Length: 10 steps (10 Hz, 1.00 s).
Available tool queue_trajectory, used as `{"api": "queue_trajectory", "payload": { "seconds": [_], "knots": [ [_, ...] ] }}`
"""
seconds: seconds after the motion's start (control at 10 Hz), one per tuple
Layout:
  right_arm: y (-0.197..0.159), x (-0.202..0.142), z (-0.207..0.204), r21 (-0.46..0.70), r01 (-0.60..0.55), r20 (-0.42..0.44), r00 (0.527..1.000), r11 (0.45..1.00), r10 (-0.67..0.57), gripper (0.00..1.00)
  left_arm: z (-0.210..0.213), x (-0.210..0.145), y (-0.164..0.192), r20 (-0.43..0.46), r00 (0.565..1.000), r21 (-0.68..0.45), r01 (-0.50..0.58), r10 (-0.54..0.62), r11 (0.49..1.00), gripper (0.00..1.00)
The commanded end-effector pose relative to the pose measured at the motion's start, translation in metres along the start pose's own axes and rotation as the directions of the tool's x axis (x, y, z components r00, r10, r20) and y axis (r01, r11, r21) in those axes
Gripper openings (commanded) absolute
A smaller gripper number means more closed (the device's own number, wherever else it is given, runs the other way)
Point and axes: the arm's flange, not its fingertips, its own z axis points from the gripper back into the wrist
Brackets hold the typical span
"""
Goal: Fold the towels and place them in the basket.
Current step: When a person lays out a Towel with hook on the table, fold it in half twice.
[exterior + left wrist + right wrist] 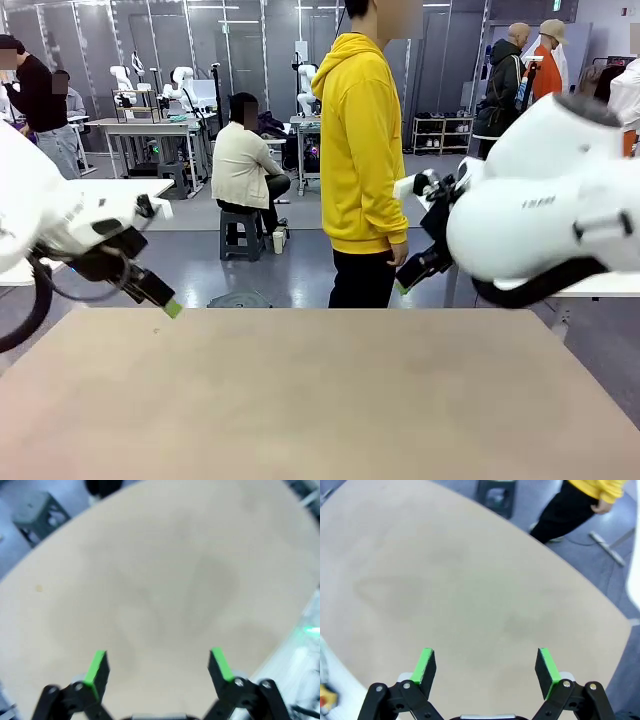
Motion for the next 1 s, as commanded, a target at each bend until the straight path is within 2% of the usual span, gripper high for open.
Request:
{"api": "queue_trajectory", "payload": {
  "seconds": [0.0,0.2,0.4,0.6,0.9],
  "knots": [
    [-0.048,-0.017,0.031,0.224,0.107,-0.061,0.994,0.969,-0.096,1.0,0.038,-0.012,0.03,-0.021,0.999,-0.217,-0.048,0.045,0.975,1.0],
    [-0.097,-0.055,0.066,0.42,0.217,-0.047,0.975,0.881,-0.218,1.0,0.078,-0.045,0.067,0.022,0.994,-0.443,-0.086,0.107,0.892,1.0],
    [-0.14,-0.11,0.094,0.599,0.278,0.021,0.932,0.751,-0.362,1.0,0.112,-0.098,0.109,0.07,0.975,-0.598,-0.127,0.209,0.791,1.0],
    [-0.164,-0.16,0.109,0.685,0.299,0.057,0.887,0.665,-0.458,1.0,0.138,-0.15,0.148,0.145,0.933,-0.68,-0.148,0.329,0.718,1.0],
    [-0.189,-0.217,0.12,0.738,0.316,0.074,0.841,0.596,-0.536,1.0,0.159,-0.217,0.193,0.238,0.835,-0.741,-0.174,0.496,0.648,1.0]
  ]
}}
